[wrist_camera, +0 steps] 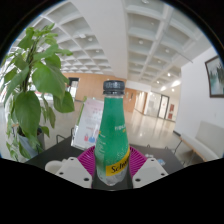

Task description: Pour water

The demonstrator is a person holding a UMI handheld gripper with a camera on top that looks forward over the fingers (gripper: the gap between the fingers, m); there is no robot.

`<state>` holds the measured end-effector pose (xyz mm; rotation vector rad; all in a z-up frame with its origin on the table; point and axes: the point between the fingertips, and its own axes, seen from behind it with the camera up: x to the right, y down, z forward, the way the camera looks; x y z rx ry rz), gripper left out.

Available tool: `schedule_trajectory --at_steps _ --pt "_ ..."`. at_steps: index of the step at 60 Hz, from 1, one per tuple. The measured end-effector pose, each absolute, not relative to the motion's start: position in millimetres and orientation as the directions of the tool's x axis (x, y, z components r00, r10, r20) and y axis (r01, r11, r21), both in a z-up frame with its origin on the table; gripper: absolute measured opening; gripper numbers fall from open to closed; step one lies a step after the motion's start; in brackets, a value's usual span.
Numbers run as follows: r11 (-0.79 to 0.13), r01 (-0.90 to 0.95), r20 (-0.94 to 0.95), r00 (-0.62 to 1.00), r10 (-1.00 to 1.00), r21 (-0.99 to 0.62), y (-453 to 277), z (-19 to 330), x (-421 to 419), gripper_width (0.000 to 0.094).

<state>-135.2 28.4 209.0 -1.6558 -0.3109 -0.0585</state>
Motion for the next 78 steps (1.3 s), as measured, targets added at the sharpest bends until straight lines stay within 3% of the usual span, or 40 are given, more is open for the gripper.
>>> schedule_trajectory --at_steps 6,17,19,23,31,35,39,42,67,78 --pt "-0.189 0.174 0.147 0.978 0.146 -0.966 30.8 138.6 -127.9 0.0402" --pt "-0.295 0.141 0.102 0.984 0.143 -0.945 14.9 56.7 -102.2 0.0405" --pt "-0.238 0.141 0.109 0.984 0.142 -0.961 14.2 62.7 -101.8 0.0407" --pt "-0.210 0.140 0.113 0.984 0.136 -0.968 11.2 64.7 -100.9 0.0417" --pt "-0.241 0.088 0.063 0.992 0.111 -0.967 12.5 61.3 -96.0 0.0534" --pt "-0.306 0.088 0.055 0.992 0.116 -0.948 8.1 51.0 -96.7 0.0662" --pt "-0.321 0.100 0.060 0.989 0.132 -0.942 2.6 51.4 -97.8 0.0875" --pt "-0.315 0.117 0.079 0.988 0.130 -0.942 -5.9 57.9 -95.6 0.0835" --pt "-0.385 0.112 0.105 0.994 0.039 -0.916 -160.0 117.2 -70.4 0.0856" --pt "-0.370 0.093 0.088 0.996 0.031 -0.924 -221.5 137.2 -70.5 0.0858"
